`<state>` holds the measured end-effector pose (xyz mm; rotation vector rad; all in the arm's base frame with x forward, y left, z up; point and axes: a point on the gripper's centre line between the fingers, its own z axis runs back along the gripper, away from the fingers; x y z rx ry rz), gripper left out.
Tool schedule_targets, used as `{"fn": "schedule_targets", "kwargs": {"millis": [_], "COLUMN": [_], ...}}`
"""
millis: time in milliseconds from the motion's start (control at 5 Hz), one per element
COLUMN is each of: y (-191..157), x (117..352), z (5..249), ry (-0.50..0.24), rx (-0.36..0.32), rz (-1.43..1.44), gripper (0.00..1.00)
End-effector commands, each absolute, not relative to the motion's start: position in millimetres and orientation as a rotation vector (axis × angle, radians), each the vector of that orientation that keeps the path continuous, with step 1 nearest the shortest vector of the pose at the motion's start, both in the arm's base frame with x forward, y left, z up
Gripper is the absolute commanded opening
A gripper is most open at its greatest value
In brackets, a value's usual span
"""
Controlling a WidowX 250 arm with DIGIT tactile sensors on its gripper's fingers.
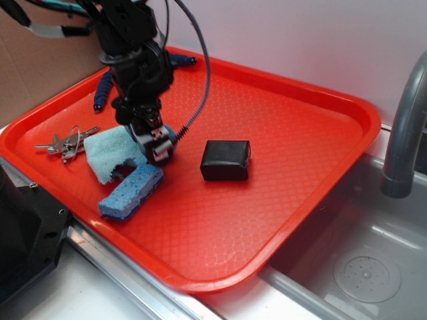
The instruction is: Grab the blue ball.
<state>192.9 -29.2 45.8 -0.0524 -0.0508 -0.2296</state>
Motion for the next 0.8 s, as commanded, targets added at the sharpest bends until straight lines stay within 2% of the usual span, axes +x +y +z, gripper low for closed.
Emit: {"fn": "schedule_targets", "kwargs": {"millis": [0,200,400,600], "y": [-2.8,11.5,16.0,16.1], "x": [190.7,180.7,184.8,188.1], "z": [152.9,201.0,206.6,194.6], "ry": [-0.18,-0.248,-0.209,-0.223], "rx": [0.059,0.032,0.019,0.133], "rz": [0.073,0.327,0.493,0.462], "gripper": [0.0,0.0,0.0,0.0]}}
